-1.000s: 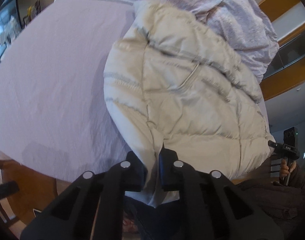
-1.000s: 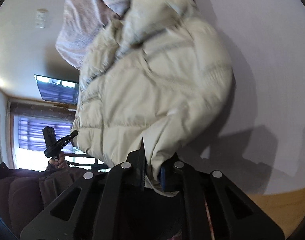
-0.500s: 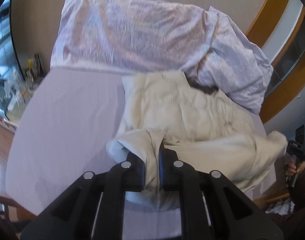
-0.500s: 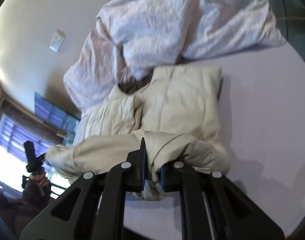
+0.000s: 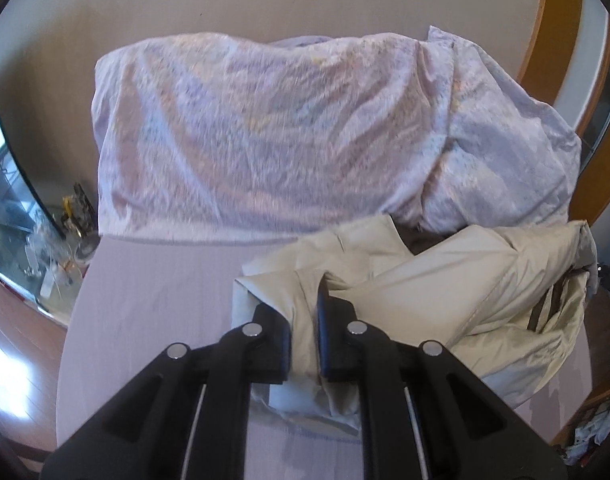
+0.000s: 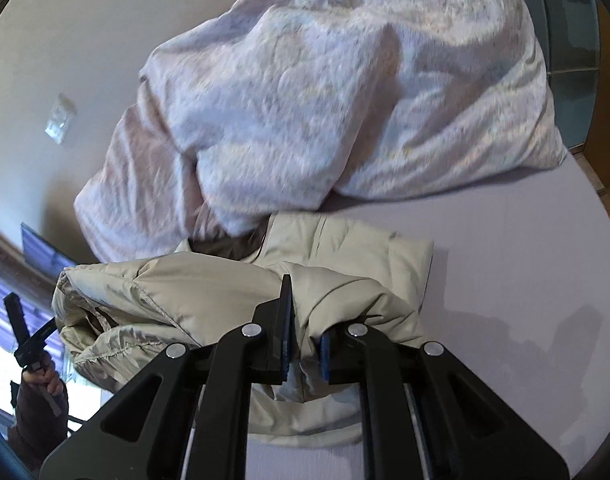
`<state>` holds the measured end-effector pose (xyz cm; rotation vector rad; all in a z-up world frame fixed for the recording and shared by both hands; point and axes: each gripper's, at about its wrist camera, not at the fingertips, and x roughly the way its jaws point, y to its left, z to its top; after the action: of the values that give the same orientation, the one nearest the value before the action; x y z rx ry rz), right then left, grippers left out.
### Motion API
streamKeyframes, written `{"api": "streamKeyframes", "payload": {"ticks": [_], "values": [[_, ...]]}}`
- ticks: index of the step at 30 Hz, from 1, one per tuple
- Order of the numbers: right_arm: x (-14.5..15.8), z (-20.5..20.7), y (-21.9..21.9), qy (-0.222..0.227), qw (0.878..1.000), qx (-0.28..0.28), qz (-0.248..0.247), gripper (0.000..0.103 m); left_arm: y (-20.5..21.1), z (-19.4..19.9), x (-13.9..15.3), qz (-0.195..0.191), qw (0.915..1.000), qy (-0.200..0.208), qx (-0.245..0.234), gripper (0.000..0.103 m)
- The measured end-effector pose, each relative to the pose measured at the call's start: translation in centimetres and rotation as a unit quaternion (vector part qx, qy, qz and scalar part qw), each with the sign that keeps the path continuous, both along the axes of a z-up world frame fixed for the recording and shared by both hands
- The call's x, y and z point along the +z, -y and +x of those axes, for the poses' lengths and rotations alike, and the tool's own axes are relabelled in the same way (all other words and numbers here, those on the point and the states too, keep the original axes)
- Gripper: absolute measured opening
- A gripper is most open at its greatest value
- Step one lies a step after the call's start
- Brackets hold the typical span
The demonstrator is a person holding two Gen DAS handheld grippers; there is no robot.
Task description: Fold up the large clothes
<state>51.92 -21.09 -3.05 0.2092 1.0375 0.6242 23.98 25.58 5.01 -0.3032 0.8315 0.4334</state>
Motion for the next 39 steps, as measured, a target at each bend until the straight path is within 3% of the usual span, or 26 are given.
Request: {"api": "streamKeyframes", "payload": {"ticks": [5,19,26,30,35,39], "values": [[-1.7,2.4,-1.3,-0.017,0.999,-0.026,-0.020,0.011,-1.4,3.7,-1.0,-0.002,0.9997,-0.020,0.016,0.011],[-5.0,6.3,-2.7,-0.044,0.997,-0.055,-0.029,0.011,-3.9,8.1,-3.6,-0.017,0.9987,-0.042,0.024,0.011],[-8.1,8.6,-4.7,-0.062,0.994,-0.069,-0.061,0.011,-5.6,10.7,-7.1,-0.037,0.9959,-0.068,0.047,0.011],[-10.1,9.8,-5.2,-0.087,0.990,-0.084,-0.066,0.011,-6.5,12.3,-9.5,-0.048,0.9934,-0.086,0.060,0.014],[-12.4,11.1,-4.5,-0.146,0.982,-0.111,-0.036,0.016,-7.0,13.7,-11.4,-0.058,0.9906,-0.100,0.073,0.015],[-12.5,11.9,-3.1,-0.177,0.977,-0.117,-0.016,0.016,-7.3,14.3,-12.1,-0.074,0.9884,-0.107,0.078,0.019]]}}
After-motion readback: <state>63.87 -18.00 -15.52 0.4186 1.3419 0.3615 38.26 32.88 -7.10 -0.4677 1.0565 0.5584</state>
